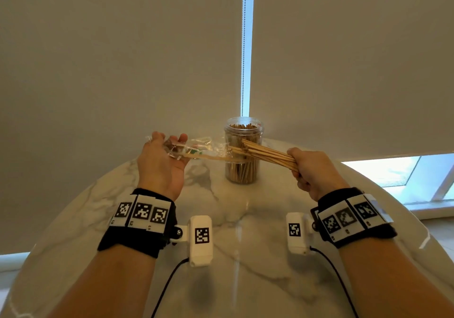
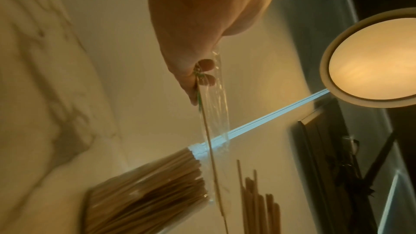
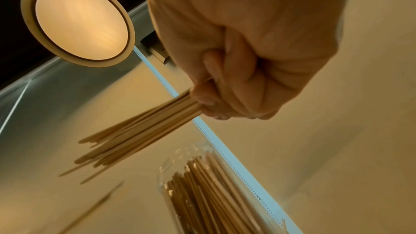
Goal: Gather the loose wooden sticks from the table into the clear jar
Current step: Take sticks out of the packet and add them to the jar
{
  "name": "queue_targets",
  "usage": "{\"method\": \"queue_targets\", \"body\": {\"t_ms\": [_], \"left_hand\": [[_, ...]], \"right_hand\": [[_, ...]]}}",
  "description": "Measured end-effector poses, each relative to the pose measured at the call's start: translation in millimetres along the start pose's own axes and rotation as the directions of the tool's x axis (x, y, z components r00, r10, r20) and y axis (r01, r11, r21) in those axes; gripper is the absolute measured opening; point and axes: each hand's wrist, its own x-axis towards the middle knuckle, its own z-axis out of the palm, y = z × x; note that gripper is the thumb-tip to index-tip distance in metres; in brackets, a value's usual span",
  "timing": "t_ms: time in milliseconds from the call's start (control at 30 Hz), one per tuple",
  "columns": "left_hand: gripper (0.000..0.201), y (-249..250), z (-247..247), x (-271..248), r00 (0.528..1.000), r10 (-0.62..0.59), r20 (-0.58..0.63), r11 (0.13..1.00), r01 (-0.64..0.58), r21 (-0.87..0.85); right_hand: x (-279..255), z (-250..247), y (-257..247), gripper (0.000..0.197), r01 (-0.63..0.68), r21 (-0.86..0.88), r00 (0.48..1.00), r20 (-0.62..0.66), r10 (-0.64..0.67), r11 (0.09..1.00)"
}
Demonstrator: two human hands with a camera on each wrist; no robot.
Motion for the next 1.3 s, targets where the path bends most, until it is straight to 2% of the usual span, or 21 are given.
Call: {"method": "queue_targets", "body": {"t_ms": [167, 233, 300, 367, 433, 500, 533, 567, 633, 667, 700, 800, 833, 867, 967, 1067, 1167, 1233, 1300], "left_hand": [[0.015, -14.7, -32.6, 5.2, 0.994, -0.076, -0.083, 0.987, 0.087, 0.137], [0.021, -21.5, -43.1, 6.2, 0.987, -0.096, -0.126, 0.934, 0.133, 0.332], [0.044, -25.2, -50.4, 10.2, 0.985, -0.054, -0.162, 0.808, 0.138, 0.573], [0.083, -21.1, -52.1, 11.8, 0.977, 0.035, -0.211, 0.745, 0.115, 0.657], [0.113, -12.4, -43.2, 6.3, 0.960, 0.193, -0.201, 0.702, 0.008, 0.713], [0.119, -9.1, -27.2, -10.4, 0.958, 0.285, -0.032, 0.658, -0.171, 0.733], [0.116, -11.1, -17.5, -22.9, 0.956, 0.272, 0.110, 0.659, -0.269, 0.702], [0.115, -14.7, -7.8, -36.0, 0.939, 0.221, 0.262, 0.667, -0.342, 0.662], [0.116, -28.1, 9.9, -54.5, 0.865, 0.042, 0.499, 0.683, -0.389, 0.618], [0.108, -33.9, 17.9, -60.3, 0.828, -0.034, 0.560, 0.718, -0.369, 0.590], [0.092, -38.4, 24.8, -62.8, 0.813, -0.074, 0.578, 0.757, -0.331, 0.563], [0.026, -39.2, 40.6, -64.6, 0.858, -0.084, 0.506, 0.865, -0.190, 0.465], [0.019, -37.8, 41.9, -63.1, 0.880, -0.071, 0.469, 0.892, -0.154, 0.424], [0.023, -36.5, 40.5, -59.7, 0.903, -0.064, 0.425, 0.920, -0.111, 0.375], [0.019, -29.8, 24.1, -38.6, 0.966, -0.076, 0.247, 0.988, 0.039, 0.153], [0.019, -18.5, -1.9, -13.0, 0.969, -0.221, 0.110, 0.972, 0.228, -0.055], [0.020, -19.0, -26.3, 5.3, 0.912, -0.402, 0.086, 0.913, 0.406, -0.035], [0.020, -27.1, -39.3, 12.2, 0.865, -0.495, 0.076, 0.868, 0.497, -0.003], [0.019, -35.5, -49.2, 17.8, 0.839, -0.541, 0.048, 0.840, 0.542, -0.012]], "right_hand": [[1.9, -5.6, 1.4, 0.029, -0.024, -0.004, 1.000, -0.013, 0.024, 1.000], [-1.8, -1.1, -0.8, 0.030, -0.019, -0.003, 1.000, 0.018, 0.019, 1.000], [-7.0, 5.2, -3.8, 0.031, -0.016, 0.001, 0.998, 0.056, 0.015, 1.000], [-11.6, 11.0, -6.5, 0.033, -0.021, 0.017, 0.995, 0.097, 0.019, 1.000], [-14.5, 15.0, -8.0, 0.034, -0.027, 0.063, 0.991, 0.133, 0.018, 0.998], [-17.0, 18.4, -9.0, 0.034, -0.044, 0.135, 0.986, 0.167, 0.021, 0.990], [-18.4, 20.5, -9.7, 0.034, -0.056, 0.175, 0.983, 0.180, 0.024, 0.983], [-20.9, 22.9, -10.8, 0.034, -0.068, 0.211, 0.980, 0.195, 0.026, 0.975], [-27.8, 29.7, -13.8, 0.033, -0.084, 0.257, 0.975, 0.222, 0.026, 0.963], [-33.0, 34.1, -15.6, 0.033, -0.088, 0.262, 0.971, 0.236, 0.024, 0.961], [-39.4, 39.0, -17.4, 0.034, -0.089, 0.258, 0.967, 0.255, 0.021, 0.962], [-58.0, 56.8, -19.3, 0.037, -0.087, 0.251, 0.942, 0.336, -0.003, 0.964], [-62.6, 62.2, -18.9, 0.038, -0.092, 0.247, 0.932, 0.362, -0.004, 0.965], [-65.6, 67.1, -18.2, 0.038, -0.096, 0.225, 0.922, 0.387, 0.001, 0.970], [-68.0, 74.1, -14.3, 0.046, -0.075, 0.061, 0.896, 0.442, 0.040, 0.995], [-59.3, 68.1, -5.9, 0.043, 0.061, -0.170, 0.906, 0.422, 0.016, 0.984], [-46.4, 65.3, -0.5, 0.024, 0.236, -0.458, 0.893, 0.450, -0.006, 0.857], [-37.7, 73.6, 1.9, 0.019, 0.338, -0.636, 0.874, 0.485, 0.019, 0.694], [-34.0, 86.4, 3.2, 0.021, 0.424, -0.748, 0.859, 0.510, 0.034, 0.512]]}}
